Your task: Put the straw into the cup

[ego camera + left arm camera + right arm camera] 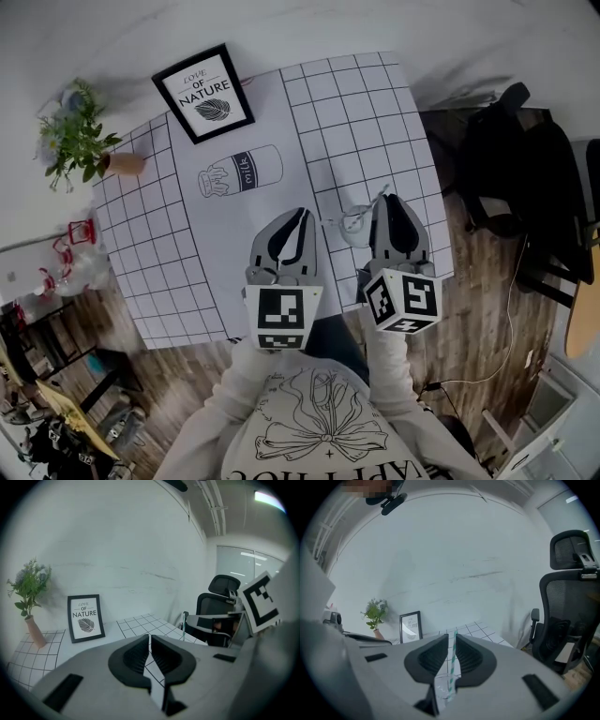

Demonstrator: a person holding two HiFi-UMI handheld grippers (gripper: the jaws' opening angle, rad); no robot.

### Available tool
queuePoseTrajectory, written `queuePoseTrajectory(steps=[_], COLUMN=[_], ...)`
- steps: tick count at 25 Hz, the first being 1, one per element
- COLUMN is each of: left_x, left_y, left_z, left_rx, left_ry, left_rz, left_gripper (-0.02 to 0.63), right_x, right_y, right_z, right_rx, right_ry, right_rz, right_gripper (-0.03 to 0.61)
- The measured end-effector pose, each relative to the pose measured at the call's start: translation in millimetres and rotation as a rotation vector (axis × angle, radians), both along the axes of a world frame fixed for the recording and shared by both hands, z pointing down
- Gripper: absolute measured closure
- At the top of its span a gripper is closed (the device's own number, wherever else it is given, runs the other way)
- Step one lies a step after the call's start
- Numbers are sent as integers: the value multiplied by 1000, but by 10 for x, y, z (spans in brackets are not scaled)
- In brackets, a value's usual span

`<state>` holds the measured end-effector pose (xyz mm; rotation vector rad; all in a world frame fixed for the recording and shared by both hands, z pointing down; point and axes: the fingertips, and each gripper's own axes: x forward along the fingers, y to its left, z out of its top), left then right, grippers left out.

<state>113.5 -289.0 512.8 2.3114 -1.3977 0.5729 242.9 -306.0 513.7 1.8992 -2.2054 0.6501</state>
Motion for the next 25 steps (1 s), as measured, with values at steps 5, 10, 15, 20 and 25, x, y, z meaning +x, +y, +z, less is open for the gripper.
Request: queuePoseTrajectory(steps=[5, 10, 15, 20, 25], left_x=[-31, -53, -100, -156, -224], left_y=[42, 119, 204, 305, 437], left_z=[-185, -440, -736, -1077, -1340], left_rx=[39, 92, 152, 223, 272], left_ry=[11, 25, 39, 65, 87], left_rz=[-5, 7, 13, 22, 38], left_gripper=[598, 598, 598, 598, 598], right_x=[3, -34, -93, -170, -239], right_y=[70, 216, 385, 594, 809], right_z=[-221, -499, -748, -1038, -1306], right_rx=[45, 96, 131, 173, 213], right_ry=[-1, -1, 16, 46, 72], right_rz=[17, 26, 39, 57, 83], right_gripper=[535, 538, 548, 557, 561])
